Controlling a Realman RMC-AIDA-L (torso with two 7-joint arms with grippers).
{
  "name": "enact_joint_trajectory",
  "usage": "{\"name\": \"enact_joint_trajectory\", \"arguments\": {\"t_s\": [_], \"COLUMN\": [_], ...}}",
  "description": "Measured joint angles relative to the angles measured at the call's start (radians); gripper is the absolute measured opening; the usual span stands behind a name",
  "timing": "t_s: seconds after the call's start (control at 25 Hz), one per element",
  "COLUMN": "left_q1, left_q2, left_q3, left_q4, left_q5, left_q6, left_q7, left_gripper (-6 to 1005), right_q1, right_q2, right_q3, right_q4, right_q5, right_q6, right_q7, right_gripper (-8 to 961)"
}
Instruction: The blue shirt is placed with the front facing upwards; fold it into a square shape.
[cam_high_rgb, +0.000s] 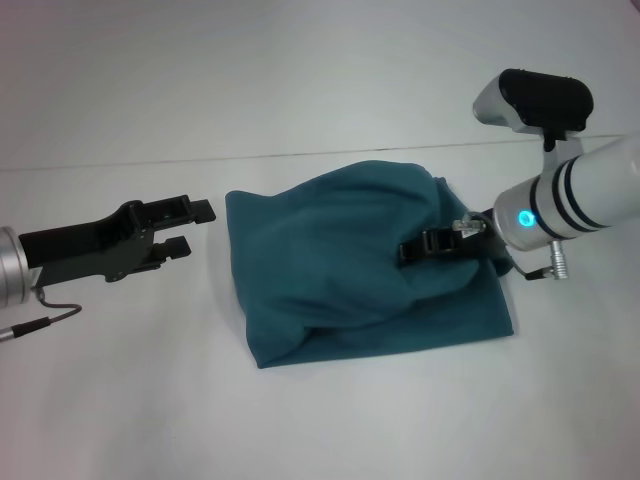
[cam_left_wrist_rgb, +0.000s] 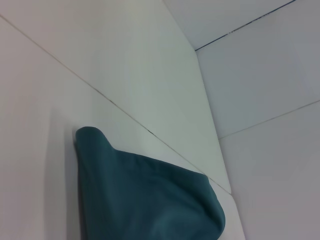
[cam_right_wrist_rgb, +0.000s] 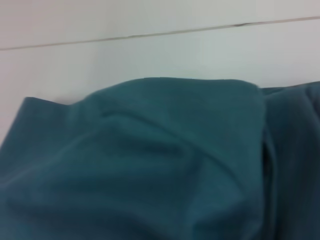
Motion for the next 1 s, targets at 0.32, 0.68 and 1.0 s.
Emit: {"name": "enact_joint_trajectory", "arguments": {"t_s": [0.32, 0.68, 1.0], "left_q1": [0.001, 0.0, 0.003], "left_q2": [0.0, 0.0, 0.001], "left_q3": [0.0, 0.0, -0.04], "left_q4": [-0.001, -0.001, 0.001], "left_q5": [-0.002, -0.005, -0.019], "left_q6": [0.0, 0.0, 0.004], "left_q7": [0.0, 0.0, 0.002], "left_gripper": [752, 752, 752], "right_q1": [0.006, -0.002, -0.008], "right_q2": [0.007, -0.004, -0.009], "right_q3": [0.002, 0.004, 0.003], "right_q4": [-0.002, 0.002, -0.002], "right_q5": [0.065, 0.114, 0.119], "right_q6": [-0.025, -0.038, -0.047], "right_q7": [-0.013, -0.036, -0.036], "right_gripper": [660, 659, 639]}}
